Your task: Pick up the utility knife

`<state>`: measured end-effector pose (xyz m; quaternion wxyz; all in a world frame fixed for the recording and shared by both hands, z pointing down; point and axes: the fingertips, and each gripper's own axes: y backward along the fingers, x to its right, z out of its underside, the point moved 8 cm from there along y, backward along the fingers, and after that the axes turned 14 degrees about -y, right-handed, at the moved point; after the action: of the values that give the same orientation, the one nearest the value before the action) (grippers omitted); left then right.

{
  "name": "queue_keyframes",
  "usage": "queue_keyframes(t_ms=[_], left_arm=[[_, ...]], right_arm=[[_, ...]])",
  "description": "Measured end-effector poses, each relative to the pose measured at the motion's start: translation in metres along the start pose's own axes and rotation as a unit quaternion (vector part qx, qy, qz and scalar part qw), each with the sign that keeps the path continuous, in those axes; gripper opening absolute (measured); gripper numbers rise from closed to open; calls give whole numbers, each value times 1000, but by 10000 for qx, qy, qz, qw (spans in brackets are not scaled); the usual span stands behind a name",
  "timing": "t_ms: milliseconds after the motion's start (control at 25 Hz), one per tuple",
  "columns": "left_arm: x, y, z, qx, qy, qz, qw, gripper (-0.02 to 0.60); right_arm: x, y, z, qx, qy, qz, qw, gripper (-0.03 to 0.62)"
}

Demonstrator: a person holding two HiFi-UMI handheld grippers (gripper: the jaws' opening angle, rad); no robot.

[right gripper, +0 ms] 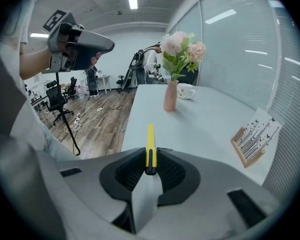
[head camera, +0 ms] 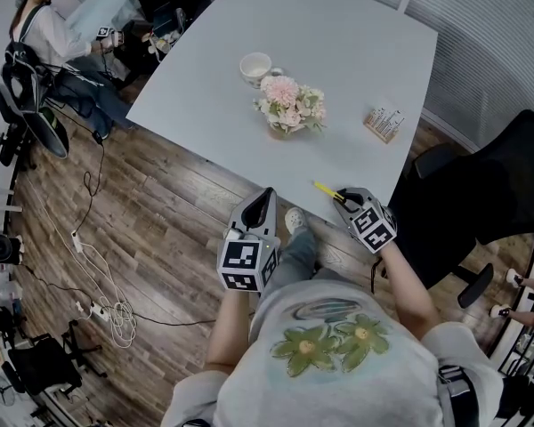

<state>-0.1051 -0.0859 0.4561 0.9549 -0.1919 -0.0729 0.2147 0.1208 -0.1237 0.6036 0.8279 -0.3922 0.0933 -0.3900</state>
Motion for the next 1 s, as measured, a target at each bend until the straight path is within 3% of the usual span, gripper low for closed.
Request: queue_keyframes(t_ms=[1000], left_arm=[[8, 5, -12, 96, -73, 25, 9999, 2]], right_arm=[[-22, 60, -54, 829, -48, -4, 9965, 67]])
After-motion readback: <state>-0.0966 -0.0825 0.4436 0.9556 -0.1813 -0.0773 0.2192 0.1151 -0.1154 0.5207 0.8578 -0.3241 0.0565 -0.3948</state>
